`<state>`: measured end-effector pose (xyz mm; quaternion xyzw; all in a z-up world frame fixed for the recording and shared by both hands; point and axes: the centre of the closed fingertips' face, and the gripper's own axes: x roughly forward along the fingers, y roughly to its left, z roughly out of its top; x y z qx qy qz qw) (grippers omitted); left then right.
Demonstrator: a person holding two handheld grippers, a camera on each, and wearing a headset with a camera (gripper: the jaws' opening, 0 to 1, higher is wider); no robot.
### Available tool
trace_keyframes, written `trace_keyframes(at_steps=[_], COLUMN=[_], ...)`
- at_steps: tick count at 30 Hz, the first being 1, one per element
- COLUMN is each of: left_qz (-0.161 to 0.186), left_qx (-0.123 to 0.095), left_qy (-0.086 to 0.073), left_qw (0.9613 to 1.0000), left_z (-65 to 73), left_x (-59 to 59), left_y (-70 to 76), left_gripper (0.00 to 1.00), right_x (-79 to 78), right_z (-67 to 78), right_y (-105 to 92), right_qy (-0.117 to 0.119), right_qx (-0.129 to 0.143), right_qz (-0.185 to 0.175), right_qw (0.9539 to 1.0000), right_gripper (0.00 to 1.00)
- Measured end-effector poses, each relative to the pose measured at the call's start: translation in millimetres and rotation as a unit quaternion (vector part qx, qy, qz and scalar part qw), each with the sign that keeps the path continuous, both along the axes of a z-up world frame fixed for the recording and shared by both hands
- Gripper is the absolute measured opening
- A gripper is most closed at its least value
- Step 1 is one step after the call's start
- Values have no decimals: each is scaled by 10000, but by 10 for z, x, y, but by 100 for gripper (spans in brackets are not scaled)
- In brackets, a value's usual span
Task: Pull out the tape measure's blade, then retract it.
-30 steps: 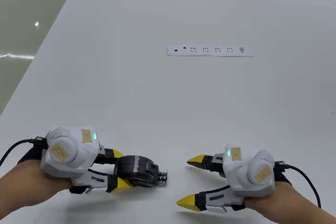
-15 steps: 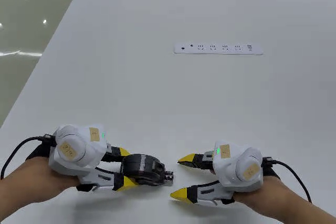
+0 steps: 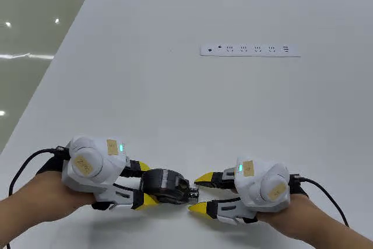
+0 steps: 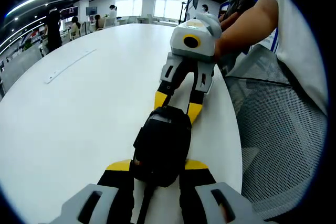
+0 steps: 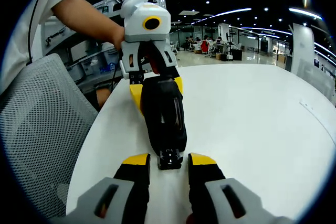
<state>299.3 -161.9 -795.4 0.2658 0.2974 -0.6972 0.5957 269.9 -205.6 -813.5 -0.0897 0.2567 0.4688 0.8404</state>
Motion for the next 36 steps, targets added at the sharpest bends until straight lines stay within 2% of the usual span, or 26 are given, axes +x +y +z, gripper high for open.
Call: trace_keyframes(at_steps=[10,16,27,36], left_qz=[-18,-35,-55,-126], left_qx=[20,25,31,19], left_qy=[-20,-19,-31,-168], left_qw=[10000,10000,10000,9998], left_z=[1,-2,-4,-5], left_x=[0,-1,-6,0], left_y=[-2,1,-3,3], left_gripper=[30,30,30,29], right_x=[17,13,9,6], right_z=[-14,-40,-43,-43], right_y=[26,-9,18,20], right_qy=[-26,-112,-147,-226], right_qx=[46,-28,-27,-77], right_qz=[117,221,315,353], right_qw=[9999,9997,9994,9991], right_gripper=[20,15,15,12])
